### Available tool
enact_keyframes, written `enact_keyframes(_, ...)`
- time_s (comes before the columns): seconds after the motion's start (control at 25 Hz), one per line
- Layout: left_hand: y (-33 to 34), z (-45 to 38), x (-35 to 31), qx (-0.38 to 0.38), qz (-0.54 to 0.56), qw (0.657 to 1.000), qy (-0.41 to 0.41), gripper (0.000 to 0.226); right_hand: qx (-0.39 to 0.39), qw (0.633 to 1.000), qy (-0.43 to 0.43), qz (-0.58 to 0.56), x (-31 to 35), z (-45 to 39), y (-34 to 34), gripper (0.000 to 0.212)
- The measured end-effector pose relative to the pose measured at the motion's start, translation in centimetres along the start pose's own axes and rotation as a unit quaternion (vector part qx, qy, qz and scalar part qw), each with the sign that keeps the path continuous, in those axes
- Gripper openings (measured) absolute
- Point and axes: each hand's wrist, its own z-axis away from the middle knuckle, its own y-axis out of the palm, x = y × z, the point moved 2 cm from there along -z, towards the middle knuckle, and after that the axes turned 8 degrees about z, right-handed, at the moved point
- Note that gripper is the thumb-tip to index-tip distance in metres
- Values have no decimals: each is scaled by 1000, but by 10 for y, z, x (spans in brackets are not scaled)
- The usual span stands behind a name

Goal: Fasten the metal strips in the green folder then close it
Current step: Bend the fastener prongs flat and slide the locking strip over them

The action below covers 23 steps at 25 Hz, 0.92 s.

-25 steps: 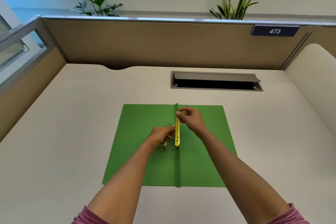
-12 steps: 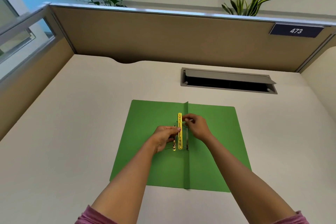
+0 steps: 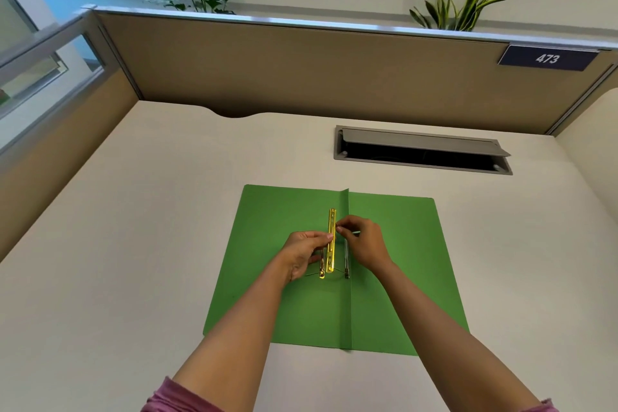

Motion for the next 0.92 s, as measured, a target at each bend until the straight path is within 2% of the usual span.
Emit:
enact_keyframes(0.48,5,0,0,-2,-34,999,-5,11,-1,1000,8,-22,-3,2,0,8)
enact_keyframes(0.68,3,-3,1,-6,-47,999,-15,7,-51,997,-4,-49,-10,20,-7,8)
enact_keyframes(0.92,2,-4,0,-7,-50,998,-22,6,62,994,-50,-71,-24,67,1,11)
